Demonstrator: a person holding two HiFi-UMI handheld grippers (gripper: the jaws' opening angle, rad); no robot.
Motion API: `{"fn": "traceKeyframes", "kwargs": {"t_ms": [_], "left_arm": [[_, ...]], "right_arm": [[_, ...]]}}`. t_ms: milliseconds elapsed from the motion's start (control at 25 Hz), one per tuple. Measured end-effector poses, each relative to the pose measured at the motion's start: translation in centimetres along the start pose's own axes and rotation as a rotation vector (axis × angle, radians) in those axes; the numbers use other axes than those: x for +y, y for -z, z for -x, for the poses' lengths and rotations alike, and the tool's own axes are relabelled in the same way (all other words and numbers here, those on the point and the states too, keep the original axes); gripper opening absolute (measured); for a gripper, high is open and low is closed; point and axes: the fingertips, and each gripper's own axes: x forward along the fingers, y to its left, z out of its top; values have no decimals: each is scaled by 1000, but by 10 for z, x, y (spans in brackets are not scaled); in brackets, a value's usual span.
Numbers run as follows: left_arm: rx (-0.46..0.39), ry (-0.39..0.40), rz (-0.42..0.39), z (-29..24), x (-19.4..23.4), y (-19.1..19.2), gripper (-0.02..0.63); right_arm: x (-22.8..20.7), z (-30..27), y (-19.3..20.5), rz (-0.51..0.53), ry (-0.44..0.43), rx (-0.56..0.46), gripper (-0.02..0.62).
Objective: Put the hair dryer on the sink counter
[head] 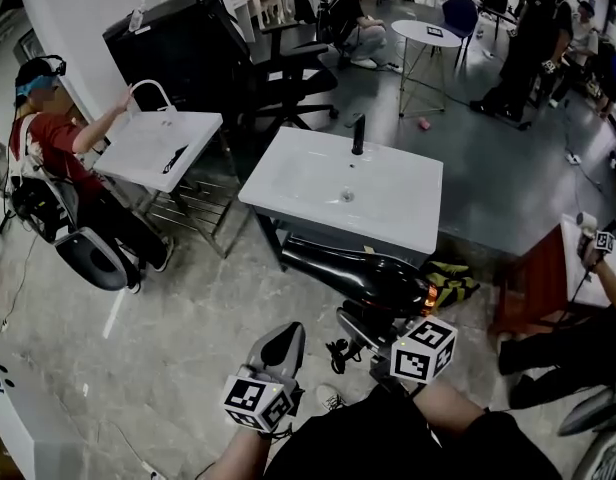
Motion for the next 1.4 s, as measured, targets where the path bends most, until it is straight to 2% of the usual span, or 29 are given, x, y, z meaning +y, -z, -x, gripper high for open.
{"fn": "traceKeyframes", "kwargs": {"t_ms": [520, 920, 1400], "left_arm": [[2, -14, 27, -15, 13, 1, 3], [-1, -89, 15, -49, 44, -21, 3], [3, -118, 25, -94, 88, -33, 3]], "right_arm": [[-9, -17, -15, 20, -20, 11, 83], [-55, -50, -50, 2, -58, 13, 83], [-105, -103, -88, -7, -76, 22, 83]]}}
